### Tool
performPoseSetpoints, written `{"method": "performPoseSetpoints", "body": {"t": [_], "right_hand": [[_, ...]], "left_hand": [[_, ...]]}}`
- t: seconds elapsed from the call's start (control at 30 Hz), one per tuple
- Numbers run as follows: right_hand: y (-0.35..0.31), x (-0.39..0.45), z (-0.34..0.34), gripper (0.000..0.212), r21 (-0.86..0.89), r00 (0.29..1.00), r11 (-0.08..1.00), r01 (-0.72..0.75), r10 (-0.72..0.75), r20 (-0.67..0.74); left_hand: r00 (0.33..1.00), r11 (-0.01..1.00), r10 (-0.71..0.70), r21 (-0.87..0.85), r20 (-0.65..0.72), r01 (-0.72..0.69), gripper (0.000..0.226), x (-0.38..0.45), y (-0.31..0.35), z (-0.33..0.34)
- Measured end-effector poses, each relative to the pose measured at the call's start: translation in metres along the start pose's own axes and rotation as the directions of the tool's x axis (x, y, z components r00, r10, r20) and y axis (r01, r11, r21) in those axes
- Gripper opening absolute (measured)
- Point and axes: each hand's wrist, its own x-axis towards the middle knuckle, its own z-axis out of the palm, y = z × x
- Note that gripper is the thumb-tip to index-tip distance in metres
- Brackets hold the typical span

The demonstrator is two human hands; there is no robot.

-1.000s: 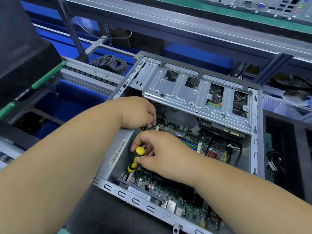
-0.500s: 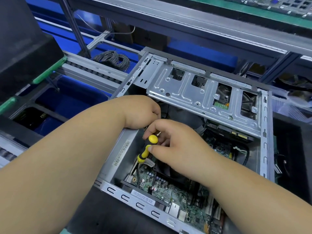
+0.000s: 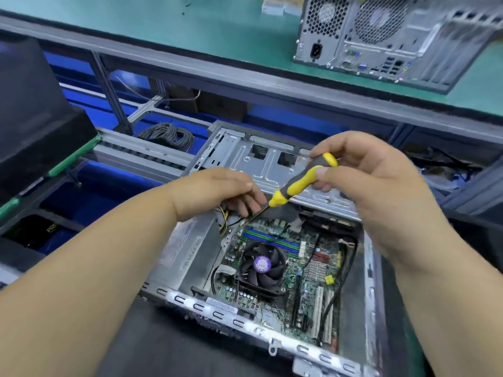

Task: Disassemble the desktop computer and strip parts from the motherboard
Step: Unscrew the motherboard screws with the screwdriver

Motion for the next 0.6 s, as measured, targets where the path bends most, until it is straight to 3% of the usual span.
{"method": "performPoseSetpoints", "body": {"t": [0.2,0.47,0.6], "right_hand": [[-0.008,-0.029,-0.033,0.016,-0.005,0.984,1.000,0.019,-0.020,-0.176],[-0.003,-0.072,-0.064,0.016,-0.001,0.960,1.000,0.028,-0.027,-0.279],[0.000,-0.094,-0.083,0.015,-0.047,0.914,0.999,0.017,-0.034,-0.404]], "left_hand": [[0.993,0.994,-0.050,-0.089,0.104,0.060,0.059,-0.012,0.005,0.029],[0.996,0.993,0.035,-0.118,0.085,-0.025,0.008,-0.014,0.023,0.077],[1.000,0.992,0.008,-0.124,0.025,-0.005,0.011,-0.003,0.037,0.106]]}}
